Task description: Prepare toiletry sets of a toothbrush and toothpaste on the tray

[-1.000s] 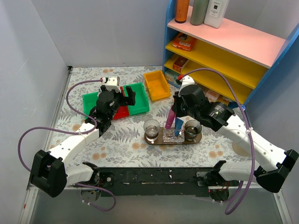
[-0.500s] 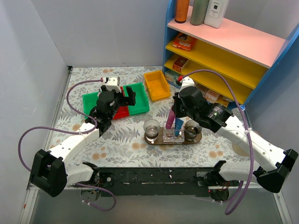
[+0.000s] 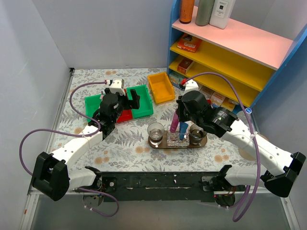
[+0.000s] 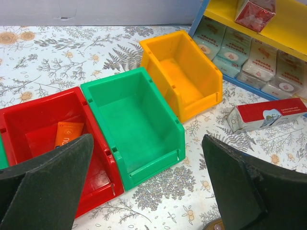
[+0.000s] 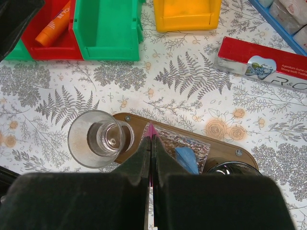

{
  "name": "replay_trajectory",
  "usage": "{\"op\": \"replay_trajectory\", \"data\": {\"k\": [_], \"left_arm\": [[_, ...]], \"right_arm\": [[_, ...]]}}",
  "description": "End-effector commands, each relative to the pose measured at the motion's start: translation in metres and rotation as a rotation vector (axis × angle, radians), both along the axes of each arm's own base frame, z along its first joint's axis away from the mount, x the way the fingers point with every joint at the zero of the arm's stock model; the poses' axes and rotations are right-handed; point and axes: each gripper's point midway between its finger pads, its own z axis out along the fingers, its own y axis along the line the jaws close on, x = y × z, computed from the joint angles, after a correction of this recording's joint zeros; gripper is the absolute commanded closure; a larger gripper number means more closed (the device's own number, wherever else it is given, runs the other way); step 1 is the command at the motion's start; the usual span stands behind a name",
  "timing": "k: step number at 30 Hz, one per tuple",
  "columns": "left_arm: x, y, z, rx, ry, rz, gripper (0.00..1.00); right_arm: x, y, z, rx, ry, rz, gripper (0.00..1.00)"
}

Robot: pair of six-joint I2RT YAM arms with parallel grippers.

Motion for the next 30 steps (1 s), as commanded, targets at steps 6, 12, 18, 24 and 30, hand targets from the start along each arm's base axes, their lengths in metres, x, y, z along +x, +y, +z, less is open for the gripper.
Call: {"op": "replay_trajectory", "data": {"k": [6,12,18,24,30], "left_arm": [[0.002,-0.002,0.016,-0.019,-0.031,-0.005,0.02],[0.002,-0.002,0.016,-0.018,-0.03,-0.005,0.02],[0.002,-0.002,0.015,-0.017,-0.027,-0.005,0.02],[0.002,-0.003,0.016,-0.018,-0.028,-0.008,0.02],[0.002,-0.002,0.016,-0.018,-0.028,-0.006,0.02]], "right_arm": [[0.006,0.0,0.017,0.011,-0.056,-0.036,0.99],[0.006,0.001,0.019,0.004,-0.06,-0.038,0.99],[0.005,0.002,0.02,-0.005,-0.068,-0.038,0.99],[0.005,0.002,0.022,-0.004,-0.075,-0.04,0.99],[0.004,0.001,0.031,0.019,-0.096,-0.046,0.99]]}}
